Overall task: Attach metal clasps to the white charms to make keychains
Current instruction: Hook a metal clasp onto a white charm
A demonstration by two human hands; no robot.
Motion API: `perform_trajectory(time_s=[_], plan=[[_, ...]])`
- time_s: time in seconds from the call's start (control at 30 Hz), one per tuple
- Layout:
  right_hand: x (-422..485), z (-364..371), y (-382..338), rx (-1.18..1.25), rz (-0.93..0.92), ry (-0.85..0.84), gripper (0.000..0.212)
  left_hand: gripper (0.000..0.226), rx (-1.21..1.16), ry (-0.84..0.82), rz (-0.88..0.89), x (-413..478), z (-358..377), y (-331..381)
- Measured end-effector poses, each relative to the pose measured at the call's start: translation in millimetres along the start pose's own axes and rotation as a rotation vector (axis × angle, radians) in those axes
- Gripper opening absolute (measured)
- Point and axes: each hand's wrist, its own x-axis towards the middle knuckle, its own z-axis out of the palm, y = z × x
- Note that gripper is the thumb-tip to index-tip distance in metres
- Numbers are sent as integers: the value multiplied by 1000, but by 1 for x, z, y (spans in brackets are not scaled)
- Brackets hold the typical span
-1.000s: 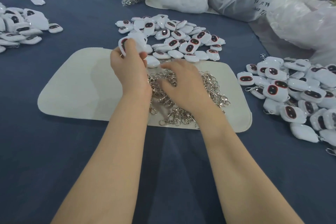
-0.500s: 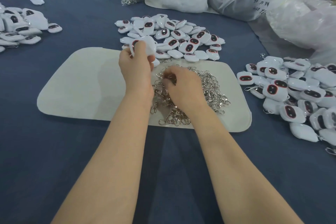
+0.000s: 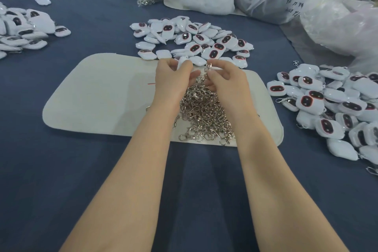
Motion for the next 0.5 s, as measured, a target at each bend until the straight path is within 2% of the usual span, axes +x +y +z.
perform_trajectory(time_s=[0.13, 0.2, 0.27, 0.33, 0.5], plan=[[0, 0, -2, 118, 27, 11, 25, 20, 230, 8, 78, 1, 1, -5], [0, 1, -3, 185, 27, -6, 25, 22, 290, -40, 125, 1, 1, -7], [0, 0, -4, 236, 25, -20, 24, 14, 329, -112, 148, 0, 1, -7], [0, -1, -4, 233, 13, -19, 23, 3, 344, -178, 182, -2, 3, -6], [1, -1, -3, 137, -41, 67, 24, 8, 409, -145, 245, 0, 5, -7]])
